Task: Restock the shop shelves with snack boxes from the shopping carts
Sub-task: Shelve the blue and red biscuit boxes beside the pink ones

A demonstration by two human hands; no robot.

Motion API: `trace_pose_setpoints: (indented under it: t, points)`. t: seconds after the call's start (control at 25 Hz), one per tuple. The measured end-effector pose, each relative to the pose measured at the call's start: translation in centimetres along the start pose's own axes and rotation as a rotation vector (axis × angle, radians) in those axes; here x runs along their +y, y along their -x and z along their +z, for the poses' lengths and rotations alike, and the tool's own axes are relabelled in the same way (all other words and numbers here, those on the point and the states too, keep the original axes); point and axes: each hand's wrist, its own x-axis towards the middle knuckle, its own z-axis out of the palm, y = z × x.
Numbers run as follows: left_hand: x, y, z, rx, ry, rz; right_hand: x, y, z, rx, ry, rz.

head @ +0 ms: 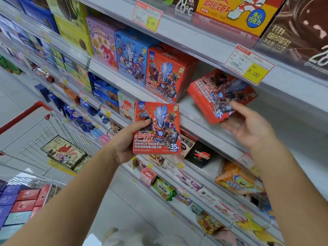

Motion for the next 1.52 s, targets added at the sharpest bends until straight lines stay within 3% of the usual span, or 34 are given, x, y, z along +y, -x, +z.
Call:
trace_pose_setpoints:
  t: [0.08, 0.2, 0.28, 0.56, 0.72, 0.92, 1.08, 1.24, 1.28, 1.32, 1.44, 1.52]
  points:
    - [0.1, -0.4, -0.1, 0.002, -0.001, 0.022, -0.5, -2.2, 0.2, 0.123, 0.08, -0.181]
    - [-0.1, -1.5, -0.2, -0.012, -0.013, 0.084, 0.1, -5.1, 0.8, 0.25, 0.415, -0.486]
    - [-0.1, -2.4, -0.1, -0.034, -0.027, 0.122, 0.6, -7.2, 1.2, 0.252, 0.521, -0.556]
    - [-0.2, -5.0, -1.1, -0.1, -0.038, 0.238, 0.5, -11.7, 5.6, 0.062, 0.552, -0.626]
    - [-0.4, -5.3, -2.7, -0.096, -0.031, 0.247, 1.1, -12.3, 7.8, -0.114, 0.52, -0.601]
    - [0.4, -4.9, -3.2, -0.1, -0.032, 0.256, 1.5, -12.8, 9.5, -0.192, 0.494, -0.526]
    - [0.8, -4.9, -2.9, -0.089, -0.038, 0.251, 2.1, -12.9, 10.0, -0.187, 0.549, -0.477]
    - [1.3, -3.9, -1.3, -0.094, -0.046, 0.191, 1.5, -9.6, 8.3, 0.172, 0.609, -0.656]
    - [1.5, -3.5, -0.7, -0.099, -0.042, 0.179, 1.6, -7.8, 7.6, 0.178, 0.576, -0.675]
    - [1.8, -3.1, -0.1, -0.107, -0.038, 0.164, 1.9, -5.6, 6.9, 0.091, 0.555, -0.623]
    - [2.5, -2.2, 1.9, -0.118, -0.027, 0.106, 2.1, 0.2, 5.5, -0.379, 0.706, -0.213]
    - [2.6, -2.0, 3.6, -0.14, -0.036, 0.06, 1.7, 1.4, 4.4, -0.478, 0.72, -0.038]
